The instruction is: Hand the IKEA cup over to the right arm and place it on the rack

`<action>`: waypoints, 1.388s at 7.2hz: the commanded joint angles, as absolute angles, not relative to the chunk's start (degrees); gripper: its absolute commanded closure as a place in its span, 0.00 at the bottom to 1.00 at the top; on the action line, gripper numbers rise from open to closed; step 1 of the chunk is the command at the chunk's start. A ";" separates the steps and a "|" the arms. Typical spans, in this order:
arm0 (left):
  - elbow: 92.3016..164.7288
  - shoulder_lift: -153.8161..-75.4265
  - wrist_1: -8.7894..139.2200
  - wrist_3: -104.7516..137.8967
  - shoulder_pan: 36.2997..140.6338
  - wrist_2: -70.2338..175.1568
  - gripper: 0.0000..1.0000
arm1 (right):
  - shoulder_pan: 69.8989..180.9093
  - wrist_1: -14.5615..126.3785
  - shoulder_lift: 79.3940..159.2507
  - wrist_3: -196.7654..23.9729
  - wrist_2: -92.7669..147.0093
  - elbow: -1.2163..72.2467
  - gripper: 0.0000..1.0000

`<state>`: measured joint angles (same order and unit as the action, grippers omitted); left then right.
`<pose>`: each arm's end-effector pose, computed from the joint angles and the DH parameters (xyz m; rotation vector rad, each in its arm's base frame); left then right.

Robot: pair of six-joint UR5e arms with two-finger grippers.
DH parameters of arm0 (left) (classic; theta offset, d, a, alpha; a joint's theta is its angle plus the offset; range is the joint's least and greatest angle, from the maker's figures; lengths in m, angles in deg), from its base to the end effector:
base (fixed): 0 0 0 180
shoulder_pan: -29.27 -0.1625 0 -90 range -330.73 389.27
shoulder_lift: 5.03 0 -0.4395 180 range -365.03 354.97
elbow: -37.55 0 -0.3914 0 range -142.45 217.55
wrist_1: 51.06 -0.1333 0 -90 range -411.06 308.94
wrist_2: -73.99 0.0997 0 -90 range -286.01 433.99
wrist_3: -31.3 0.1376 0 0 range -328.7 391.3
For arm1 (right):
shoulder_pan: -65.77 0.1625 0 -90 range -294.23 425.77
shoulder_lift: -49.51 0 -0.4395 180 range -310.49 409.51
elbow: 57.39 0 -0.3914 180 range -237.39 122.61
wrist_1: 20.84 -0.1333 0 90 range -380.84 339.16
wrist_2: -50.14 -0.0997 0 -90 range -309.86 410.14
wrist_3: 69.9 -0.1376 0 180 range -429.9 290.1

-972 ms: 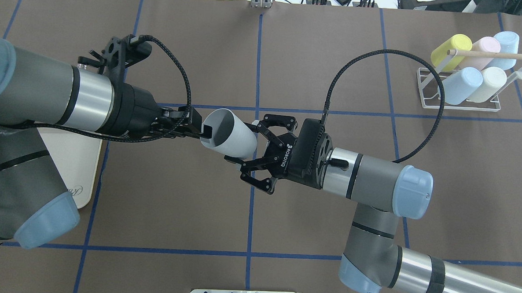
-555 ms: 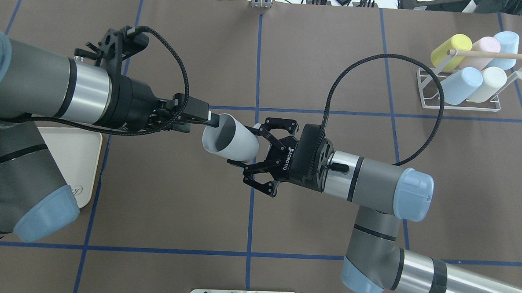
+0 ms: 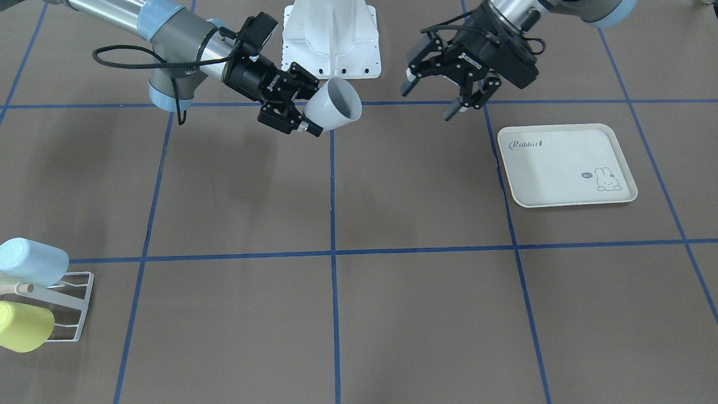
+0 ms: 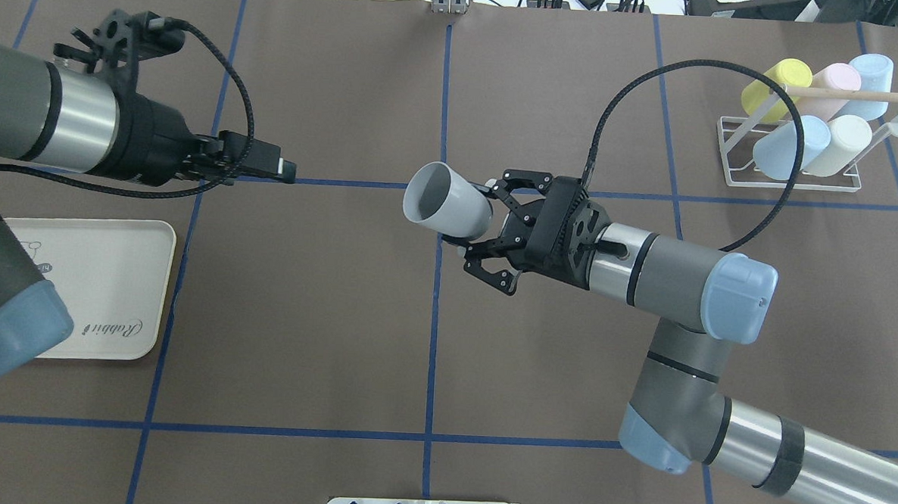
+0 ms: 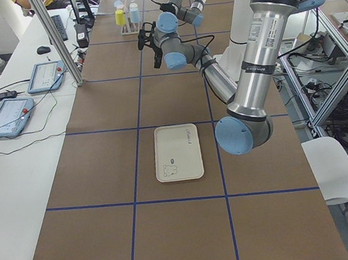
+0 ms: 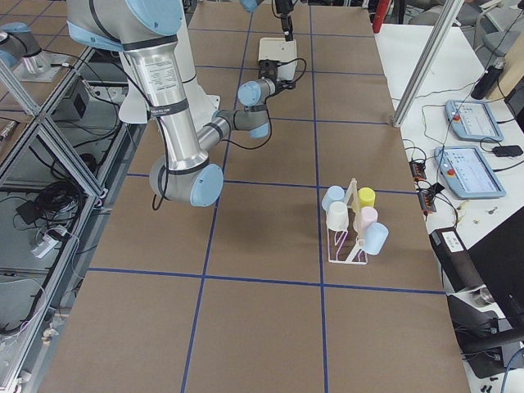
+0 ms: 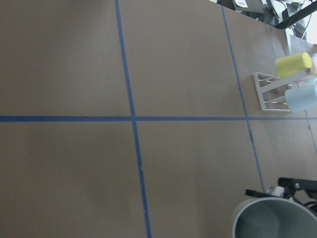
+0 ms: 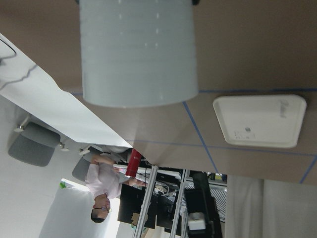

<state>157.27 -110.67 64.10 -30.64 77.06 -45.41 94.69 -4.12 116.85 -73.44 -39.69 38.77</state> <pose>0.3139 -0.4440 0.2532 0.3851 1.2165 0.0193 -0.4832 -0.4197 0.2531 1.5559 -0.9814 -0.7133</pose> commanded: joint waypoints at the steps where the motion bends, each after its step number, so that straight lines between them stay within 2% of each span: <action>1: 161.02 -96.94 62.40 -8.28 85.56 -45.54 0.00 | 99.94 14.92 120.33 -62.75 -39.59 46.09 0.97; 3: 159.38 -89.52 62.23 13.54 97.59 -45.89 0.00 | 108.01 32.70 126.30 -45.30 -39.59 55.33 0.93; 4: 156.93 -88.18 62.31 20.68 102.44 -47.11 0.00 | 112.49 35.12 129.99 -35.45 -39.59 56.76 0.84; 5: 155.34 -87.48 62.75 24.06 105.09 -50.69 0.00 | 116.71 35.15 134.46 -24.22 -39.42 56.78 0.79; 7: 155.32 -87.38 62.84 24.10 105.38 -51.60 0.00 | 125.24 34.71 141.85 -3.99 -37.85 56.78 0.86; 9: 155.32 -87.20 62.93 23.66 105.30 -51.60 0.00 | 127.29 34.62 144.87 15.89 -30.05 55.99 0.86; 10: 155.32 -87.20 62.93 23.66 105.30 -51.69 0.00 | 127.30 34.53 145.31 18.41 -27.40 54.25 0.85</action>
